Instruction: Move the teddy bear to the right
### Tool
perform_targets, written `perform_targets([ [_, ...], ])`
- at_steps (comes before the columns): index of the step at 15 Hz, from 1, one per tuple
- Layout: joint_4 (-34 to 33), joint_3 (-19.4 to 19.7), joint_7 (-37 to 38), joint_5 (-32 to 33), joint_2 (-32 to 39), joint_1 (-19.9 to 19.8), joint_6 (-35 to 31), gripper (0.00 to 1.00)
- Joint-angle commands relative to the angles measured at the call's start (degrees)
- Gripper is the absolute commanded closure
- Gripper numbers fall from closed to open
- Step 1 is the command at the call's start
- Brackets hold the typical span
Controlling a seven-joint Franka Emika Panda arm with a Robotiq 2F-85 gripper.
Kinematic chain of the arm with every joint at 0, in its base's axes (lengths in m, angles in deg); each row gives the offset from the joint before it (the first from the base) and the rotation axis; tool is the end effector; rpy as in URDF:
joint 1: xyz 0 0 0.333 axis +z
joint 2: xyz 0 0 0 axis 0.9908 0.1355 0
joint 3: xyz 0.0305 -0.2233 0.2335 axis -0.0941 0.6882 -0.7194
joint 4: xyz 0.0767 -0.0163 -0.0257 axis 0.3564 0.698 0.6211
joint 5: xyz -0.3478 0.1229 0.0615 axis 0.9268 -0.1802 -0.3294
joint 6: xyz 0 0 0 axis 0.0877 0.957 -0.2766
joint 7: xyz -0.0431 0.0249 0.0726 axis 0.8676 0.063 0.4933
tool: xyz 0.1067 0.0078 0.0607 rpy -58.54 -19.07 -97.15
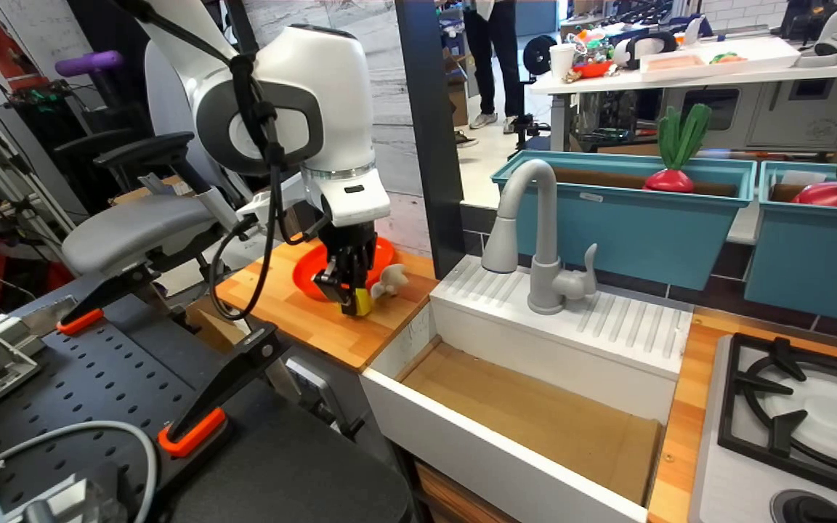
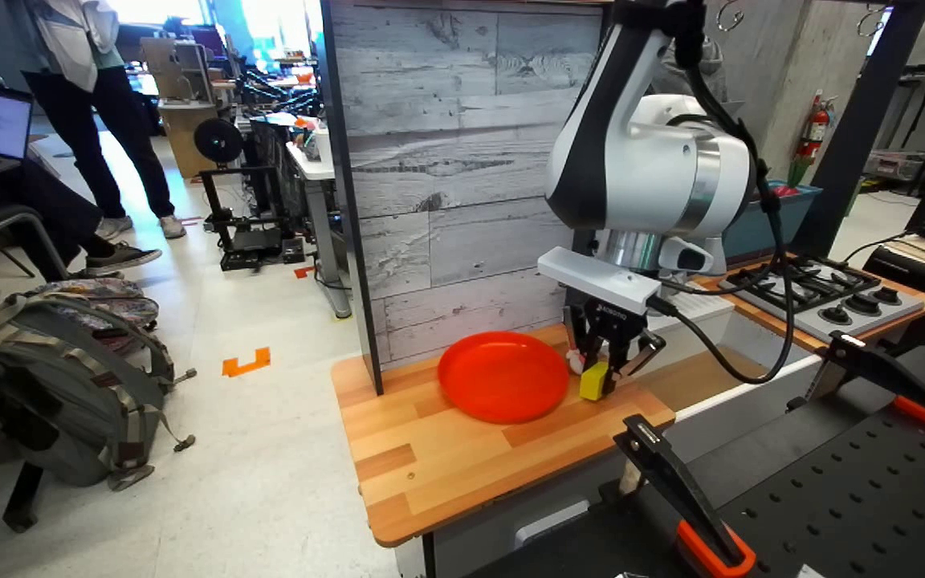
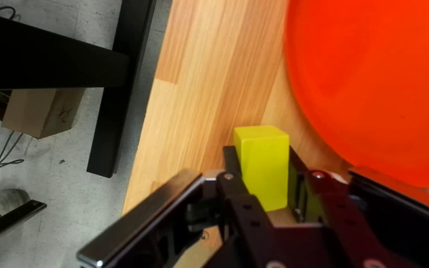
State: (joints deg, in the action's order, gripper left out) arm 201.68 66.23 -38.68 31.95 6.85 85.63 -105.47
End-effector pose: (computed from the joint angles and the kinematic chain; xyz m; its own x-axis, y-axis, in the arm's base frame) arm 0.5521 -0.0104 0.0127 0.3173 -0.9347 -0.1604 -0.9435 -0.3282 0.0465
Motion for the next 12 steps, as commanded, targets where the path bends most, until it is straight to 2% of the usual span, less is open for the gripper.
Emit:
perform_targets([
  [1, 3.9, -0.6, -0.4, 0.5, -3.7, 0.8, -1.8, 0.92],
  [5, 9.2, -1.8, -2.0, 0.3, -8.6, 1.2, -4.9, 0.92],
  [7, 10.8, -1.0, -1.5, 0.9, -10.7, 2.5, -6.0, 0.92],
  [12, 7.6, 0.2, -0.9, 4.4, -11.4, 4.8, -3.9, 0.92],
])
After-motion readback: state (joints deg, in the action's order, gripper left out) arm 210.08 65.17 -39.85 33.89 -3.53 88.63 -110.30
